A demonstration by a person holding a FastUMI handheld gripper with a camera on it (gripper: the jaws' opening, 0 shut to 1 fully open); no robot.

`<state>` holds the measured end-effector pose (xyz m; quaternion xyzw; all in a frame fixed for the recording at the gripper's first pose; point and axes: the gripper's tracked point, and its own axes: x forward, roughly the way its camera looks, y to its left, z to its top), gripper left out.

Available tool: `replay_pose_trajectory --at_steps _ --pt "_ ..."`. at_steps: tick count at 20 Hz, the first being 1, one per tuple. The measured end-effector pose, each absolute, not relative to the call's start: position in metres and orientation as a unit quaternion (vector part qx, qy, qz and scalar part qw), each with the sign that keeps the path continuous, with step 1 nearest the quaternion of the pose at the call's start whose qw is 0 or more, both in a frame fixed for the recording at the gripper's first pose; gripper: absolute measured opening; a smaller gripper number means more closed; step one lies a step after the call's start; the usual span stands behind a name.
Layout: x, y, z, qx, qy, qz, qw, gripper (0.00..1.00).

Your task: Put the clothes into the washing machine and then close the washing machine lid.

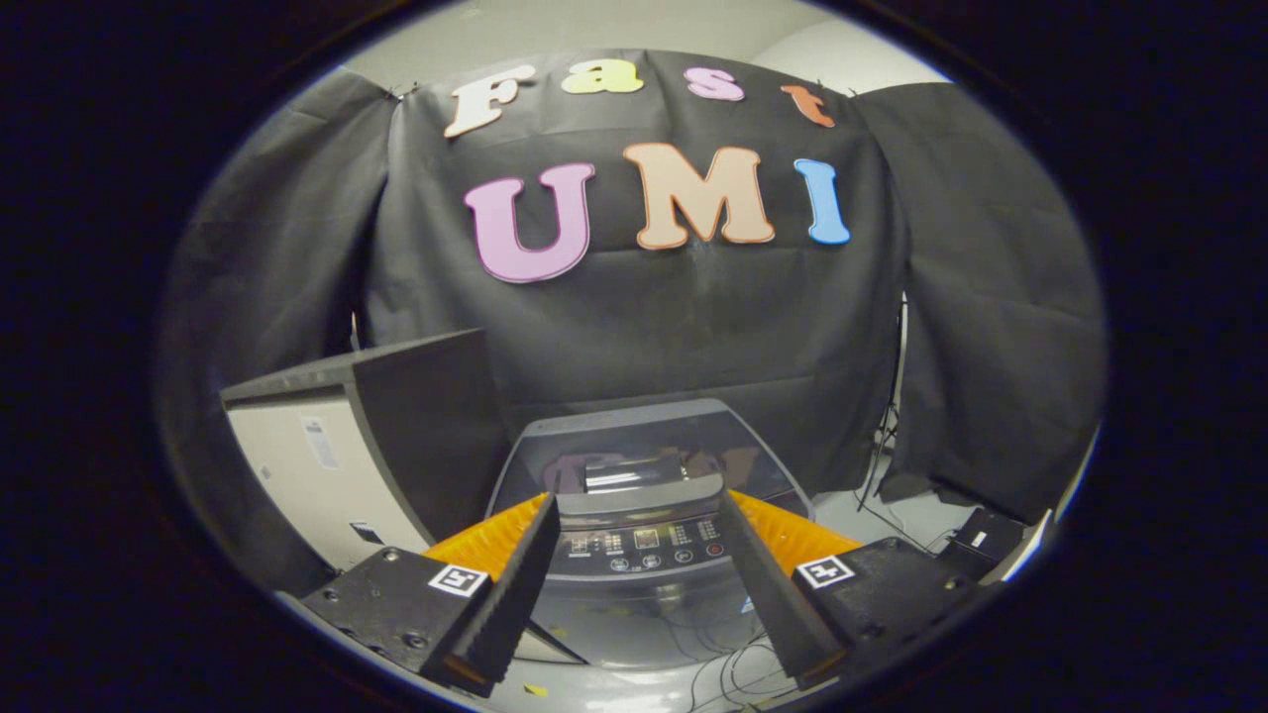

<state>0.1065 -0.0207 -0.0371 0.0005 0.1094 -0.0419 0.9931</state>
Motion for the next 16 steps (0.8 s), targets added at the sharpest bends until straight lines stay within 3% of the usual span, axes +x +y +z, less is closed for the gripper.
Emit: replay_pose_trajectory --at_steps 9,16 --pt "0.045 -0.033 0.011 0.044 0.059 0.011 0.997 0.97" --pt "0.04 -0.053 -0.001 0.047 0.067 0.026 0.996 0.98"
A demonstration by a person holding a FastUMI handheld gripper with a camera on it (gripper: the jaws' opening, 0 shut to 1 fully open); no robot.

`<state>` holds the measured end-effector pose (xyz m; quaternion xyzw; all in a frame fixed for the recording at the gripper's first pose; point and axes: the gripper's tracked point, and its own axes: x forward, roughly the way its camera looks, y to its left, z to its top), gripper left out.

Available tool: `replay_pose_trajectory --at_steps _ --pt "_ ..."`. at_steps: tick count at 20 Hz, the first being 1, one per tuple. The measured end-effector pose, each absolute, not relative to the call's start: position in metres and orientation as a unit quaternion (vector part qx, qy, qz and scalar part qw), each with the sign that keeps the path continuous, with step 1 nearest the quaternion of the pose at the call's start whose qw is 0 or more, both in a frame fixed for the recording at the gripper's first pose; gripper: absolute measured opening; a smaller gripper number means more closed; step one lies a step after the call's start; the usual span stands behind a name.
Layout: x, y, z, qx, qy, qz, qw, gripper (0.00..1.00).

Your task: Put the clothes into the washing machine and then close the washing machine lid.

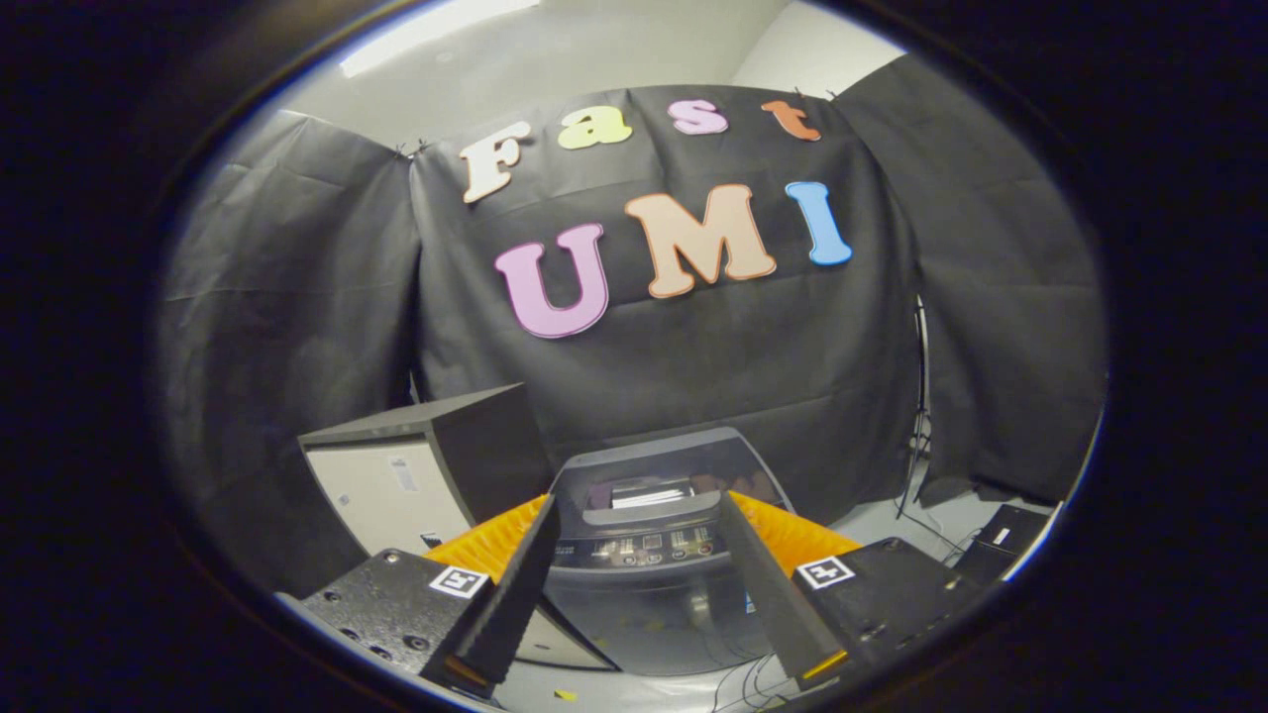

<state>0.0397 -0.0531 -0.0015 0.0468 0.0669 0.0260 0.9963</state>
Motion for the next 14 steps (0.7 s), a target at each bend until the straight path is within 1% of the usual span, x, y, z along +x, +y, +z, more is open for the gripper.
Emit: replay_pose_trajectory --at_steps 3,4,5,7,9,10,14 --pt "0.044 -0.059 -0.003 0.034 0.067 0.021 0.997 0.98" --pt "0.043 -0.054 -0.007 0.032 0.076 0.03 0.996 0.98" --pt "0.04 -0.049 -0.007 0.033 0.075 0.046 0.996 0.98" --pt "0.032 -0.047 0.006 0.041 0.065 0.056 0.995 0.97" --pt "0.025 -0.053 0.012 0.059 0.068 0.054 0.994 0.97" --pt "0.022 -0.053 0.023 0.066 0.051 0.056 0.995 0.97" --pt "0.013 -0.068 0.046 0.072 0.026 0.041 0.996 0.97"
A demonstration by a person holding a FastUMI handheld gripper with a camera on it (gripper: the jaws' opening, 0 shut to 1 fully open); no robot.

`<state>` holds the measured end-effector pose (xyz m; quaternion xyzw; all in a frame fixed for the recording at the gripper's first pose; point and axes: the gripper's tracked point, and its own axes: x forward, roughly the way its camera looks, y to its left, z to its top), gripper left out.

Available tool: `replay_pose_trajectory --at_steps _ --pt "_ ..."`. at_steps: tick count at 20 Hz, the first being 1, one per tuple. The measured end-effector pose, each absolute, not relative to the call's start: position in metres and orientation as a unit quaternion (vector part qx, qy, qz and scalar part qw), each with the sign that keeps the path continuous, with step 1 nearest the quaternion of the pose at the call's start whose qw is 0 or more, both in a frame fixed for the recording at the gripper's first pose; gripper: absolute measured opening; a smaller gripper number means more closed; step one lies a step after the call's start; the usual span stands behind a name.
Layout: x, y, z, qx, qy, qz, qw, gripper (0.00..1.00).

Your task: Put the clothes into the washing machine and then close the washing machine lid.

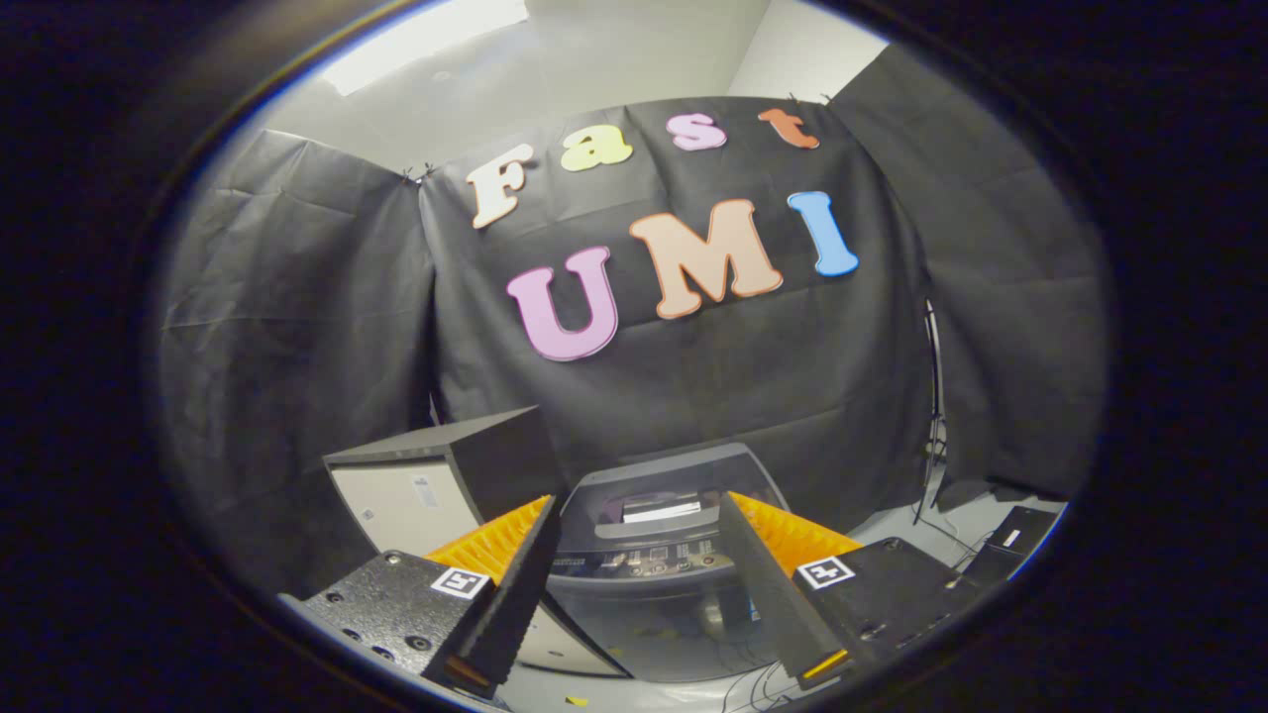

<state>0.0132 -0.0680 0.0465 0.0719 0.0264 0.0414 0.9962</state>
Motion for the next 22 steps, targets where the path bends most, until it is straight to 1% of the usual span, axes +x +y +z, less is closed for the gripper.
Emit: replay_pose_trajectory --at_steps 5,12,17,21,22 --pt "0.007 -0.067 0.061 0.071 0.004 0.041 0.997 0.97" --pt "0.006 -0.054 0.056 0.034 0.008 0.049 0.998 0.97" --pt "-0.002 -0.041 0.072 0.022 -0.025 0.072 0.997 0.97" --pt "-0.003 -0.033 0.082 0.0 -0.054 0.113 0.992 0.97" --pt "-0.002 -0.04 0.082 -0.001 -0.057 0.112 0.992 0.97"
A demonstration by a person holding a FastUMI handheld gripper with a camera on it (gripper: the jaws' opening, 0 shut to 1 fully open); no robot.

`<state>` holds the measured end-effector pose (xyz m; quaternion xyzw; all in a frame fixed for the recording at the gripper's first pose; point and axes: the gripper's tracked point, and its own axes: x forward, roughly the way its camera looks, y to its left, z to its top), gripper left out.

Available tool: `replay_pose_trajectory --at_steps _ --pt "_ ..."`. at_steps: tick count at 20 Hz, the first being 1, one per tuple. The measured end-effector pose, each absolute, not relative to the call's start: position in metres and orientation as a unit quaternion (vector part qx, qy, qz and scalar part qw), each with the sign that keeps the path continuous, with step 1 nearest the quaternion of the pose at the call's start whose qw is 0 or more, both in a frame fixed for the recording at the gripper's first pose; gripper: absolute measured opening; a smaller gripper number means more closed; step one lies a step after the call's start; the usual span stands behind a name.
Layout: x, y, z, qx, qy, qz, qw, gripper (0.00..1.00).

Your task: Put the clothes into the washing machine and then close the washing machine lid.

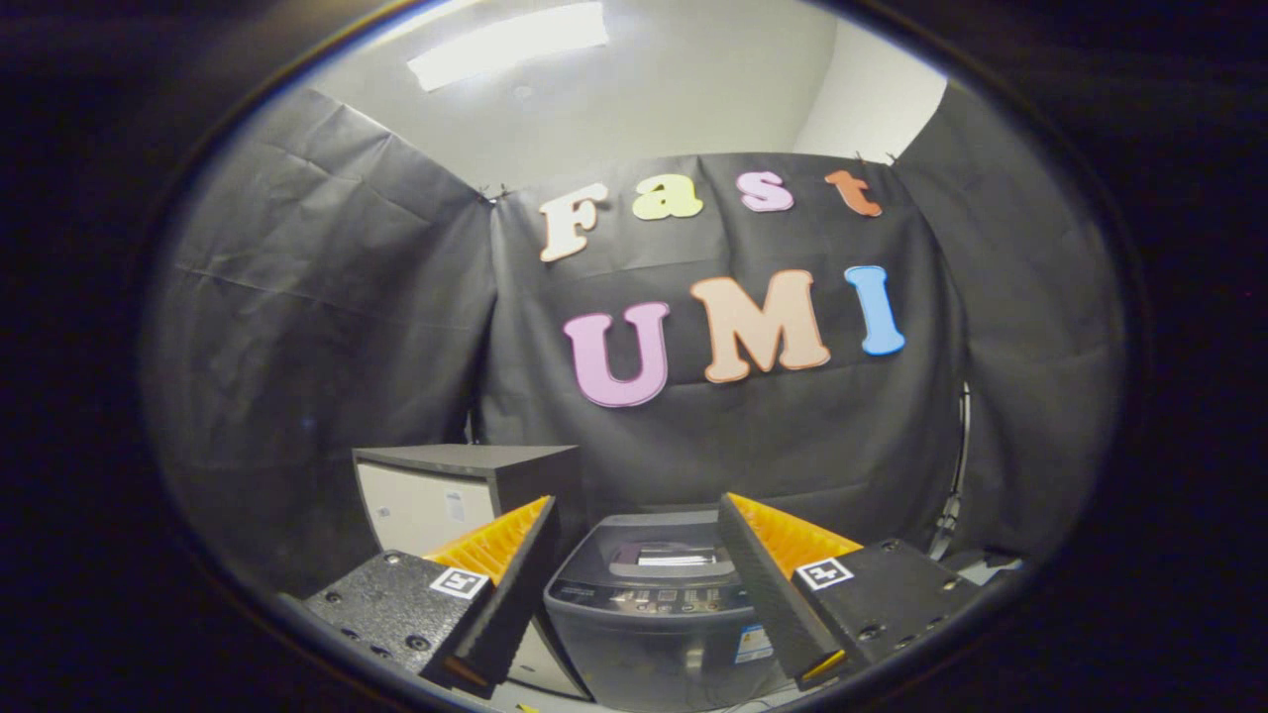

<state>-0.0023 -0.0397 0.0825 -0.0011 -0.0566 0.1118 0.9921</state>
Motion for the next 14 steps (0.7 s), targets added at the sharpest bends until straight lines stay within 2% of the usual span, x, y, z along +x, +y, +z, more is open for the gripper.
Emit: replay_pose_trajectory --at_steps 5,9,14 --pt "0.0 -0.072 0.089 0.012 -0.07 0.063 0.995 0.97" --pt "-0.008 -0.067 0.101 0.016 -0.096 0.075 0.992 0.97" --pt "-0.003 -0.068 0.086 -0.011 -0.076 0.055 0.995 0.97"
